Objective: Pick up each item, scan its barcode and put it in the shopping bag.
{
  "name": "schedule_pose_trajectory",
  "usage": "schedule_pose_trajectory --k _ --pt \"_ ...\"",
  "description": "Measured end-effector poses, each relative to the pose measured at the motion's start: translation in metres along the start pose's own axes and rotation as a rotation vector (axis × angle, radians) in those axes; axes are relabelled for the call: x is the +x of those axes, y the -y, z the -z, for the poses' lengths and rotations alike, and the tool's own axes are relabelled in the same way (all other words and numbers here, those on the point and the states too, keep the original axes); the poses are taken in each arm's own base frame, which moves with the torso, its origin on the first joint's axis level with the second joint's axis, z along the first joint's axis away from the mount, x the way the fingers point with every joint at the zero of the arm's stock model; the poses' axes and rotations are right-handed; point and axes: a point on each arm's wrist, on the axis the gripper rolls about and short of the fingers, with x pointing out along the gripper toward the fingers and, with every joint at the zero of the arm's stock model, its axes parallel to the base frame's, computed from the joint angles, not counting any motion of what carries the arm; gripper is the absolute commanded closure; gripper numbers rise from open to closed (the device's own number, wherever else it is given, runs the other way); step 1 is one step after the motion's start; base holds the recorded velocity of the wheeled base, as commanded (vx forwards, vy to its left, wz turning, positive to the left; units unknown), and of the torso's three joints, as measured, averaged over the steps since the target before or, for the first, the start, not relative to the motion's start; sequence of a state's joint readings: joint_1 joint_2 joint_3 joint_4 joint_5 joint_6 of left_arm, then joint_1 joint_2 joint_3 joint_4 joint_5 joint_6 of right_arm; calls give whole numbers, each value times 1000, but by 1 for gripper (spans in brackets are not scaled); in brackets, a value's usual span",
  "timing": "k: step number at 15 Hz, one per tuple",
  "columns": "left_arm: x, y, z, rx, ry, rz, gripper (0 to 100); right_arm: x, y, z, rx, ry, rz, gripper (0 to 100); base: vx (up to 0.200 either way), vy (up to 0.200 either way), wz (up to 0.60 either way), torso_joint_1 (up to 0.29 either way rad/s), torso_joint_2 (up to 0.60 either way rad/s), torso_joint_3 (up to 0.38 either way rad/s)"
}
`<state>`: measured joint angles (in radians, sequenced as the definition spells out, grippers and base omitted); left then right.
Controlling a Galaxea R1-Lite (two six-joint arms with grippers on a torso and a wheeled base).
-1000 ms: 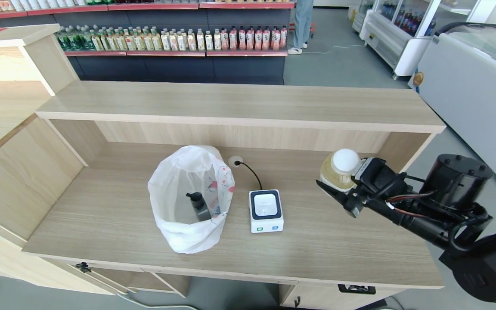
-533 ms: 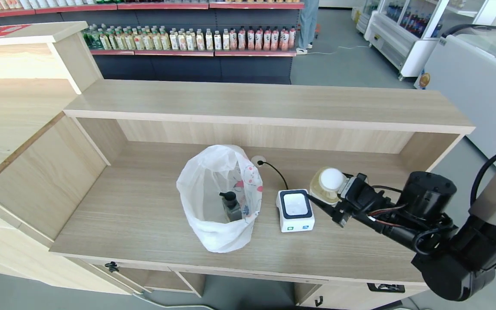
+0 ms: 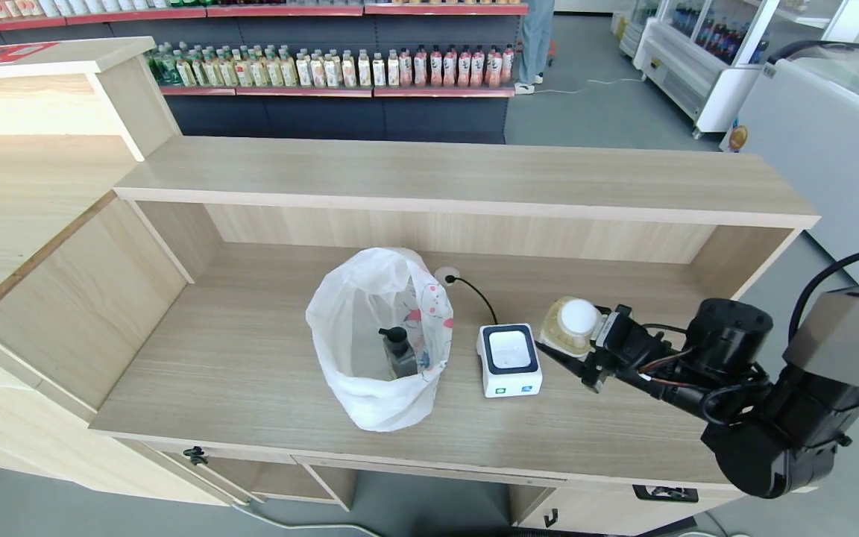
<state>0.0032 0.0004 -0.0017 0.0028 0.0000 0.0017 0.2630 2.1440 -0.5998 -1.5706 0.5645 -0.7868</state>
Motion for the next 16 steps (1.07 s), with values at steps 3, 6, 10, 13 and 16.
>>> schedule_pose_trajectory --k 3,6,10,13,16 --pt "0 0 0 1 0 0 0 9 6 13 -19 49 -26 100 0 0 0 0 0 0" --pt "0 0 0 1 0 0 0 21 6 24 -22 81 -46 100 0 0 0 0 0 0" --pt "0 0 0 3 0 0 0 38 8 39 -30 116 -46 100 0 0 0 0 0 0" --pt "0 0 0 2 0 0 0 48 6 51 -33 129 -49 100 0 0 0 0 0 0" --pt "0 0 0 2 0 0 0 56 1 61 -31 142 -64 100 0 0 0 0 0 0"
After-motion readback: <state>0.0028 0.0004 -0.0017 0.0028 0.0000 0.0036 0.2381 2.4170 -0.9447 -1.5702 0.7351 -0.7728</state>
